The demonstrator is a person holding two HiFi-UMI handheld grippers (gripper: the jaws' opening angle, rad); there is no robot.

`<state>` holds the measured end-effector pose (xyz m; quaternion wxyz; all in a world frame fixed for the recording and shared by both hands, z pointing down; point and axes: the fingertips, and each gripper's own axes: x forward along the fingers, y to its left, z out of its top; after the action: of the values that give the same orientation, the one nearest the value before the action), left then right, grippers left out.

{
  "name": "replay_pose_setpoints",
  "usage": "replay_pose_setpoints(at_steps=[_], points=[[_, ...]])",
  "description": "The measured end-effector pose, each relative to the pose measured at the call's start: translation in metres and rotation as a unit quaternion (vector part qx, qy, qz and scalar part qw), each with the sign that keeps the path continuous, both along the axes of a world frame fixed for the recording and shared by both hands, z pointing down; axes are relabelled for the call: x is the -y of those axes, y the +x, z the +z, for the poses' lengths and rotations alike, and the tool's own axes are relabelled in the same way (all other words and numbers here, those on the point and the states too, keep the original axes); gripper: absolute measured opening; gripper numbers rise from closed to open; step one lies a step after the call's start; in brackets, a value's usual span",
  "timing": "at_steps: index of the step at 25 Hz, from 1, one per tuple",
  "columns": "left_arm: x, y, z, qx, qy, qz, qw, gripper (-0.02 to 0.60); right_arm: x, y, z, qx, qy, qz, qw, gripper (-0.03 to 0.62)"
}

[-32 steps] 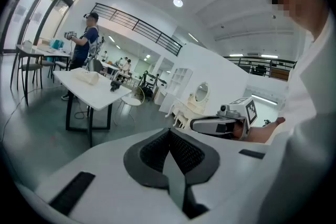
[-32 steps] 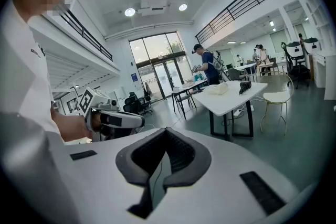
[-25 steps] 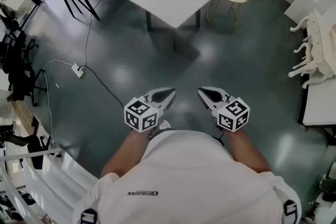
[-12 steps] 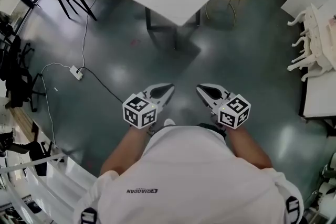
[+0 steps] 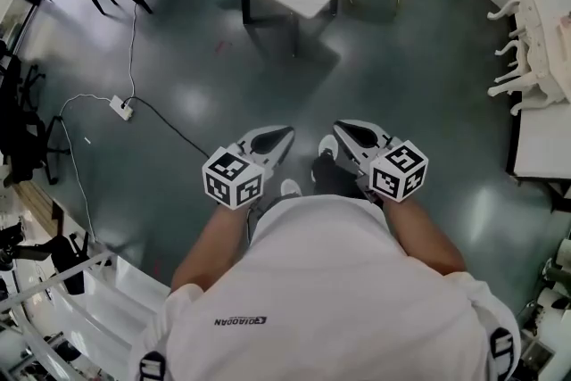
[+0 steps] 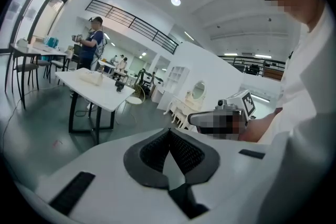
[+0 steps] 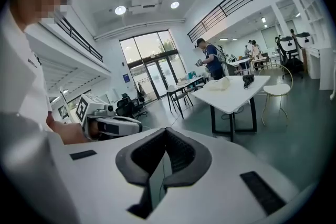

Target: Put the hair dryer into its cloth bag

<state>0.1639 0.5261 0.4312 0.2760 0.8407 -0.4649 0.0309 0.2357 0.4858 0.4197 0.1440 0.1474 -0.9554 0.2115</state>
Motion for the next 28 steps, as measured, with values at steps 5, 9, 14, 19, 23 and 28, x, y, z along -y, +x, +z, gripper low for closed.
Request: replay_pose_setpoints(at_steps=[5, 9, 14, 19, 23, 28], points=[[0.020, -0.012, 0.017, -0.019, -0.021, -0.031, 0.9991, 0.028, 0.033, -0.003, 0.015, 0.012, -0.028, 0.018, 0.999, 0.015], [0.047, -0.023, 0.017, -0.020, -0.027, -0.047, 0.9984, 0.028, 0.075, -0.011, 0.019, 0.022, -0.034, 0.030, 0.999, 0.015], [0.110, -0.053, 0.010, -0.010, -0.027, -0.059, 0.9979, 0.028, 0.144, -0.036, 0.009, 0.031, -0.016, 0.030, 0.999, 0.015], [0.178, -0.056, -0.003, -0.001, -0.017, -0.048, 0.9987, 0.028, 0.204, -0.046, 0.005, 0.042, -0.017, 0.030, 0.999, 0.015], [0.229, -0.054, 0.002, 0.014, -0.028, -0.038, 0.9988, 0.028, 0.245, -0.048, 0.014, 0.039, -0.032, 0.024, 0.998, 0.015], [0.281, -0.051, 0.012, 0.025, -0.048, -0.037, 0.9979, 0.028, 0.279, -0.054, 0.024, 0.030, -0.038, -0.006, 0.999, 0.015]])
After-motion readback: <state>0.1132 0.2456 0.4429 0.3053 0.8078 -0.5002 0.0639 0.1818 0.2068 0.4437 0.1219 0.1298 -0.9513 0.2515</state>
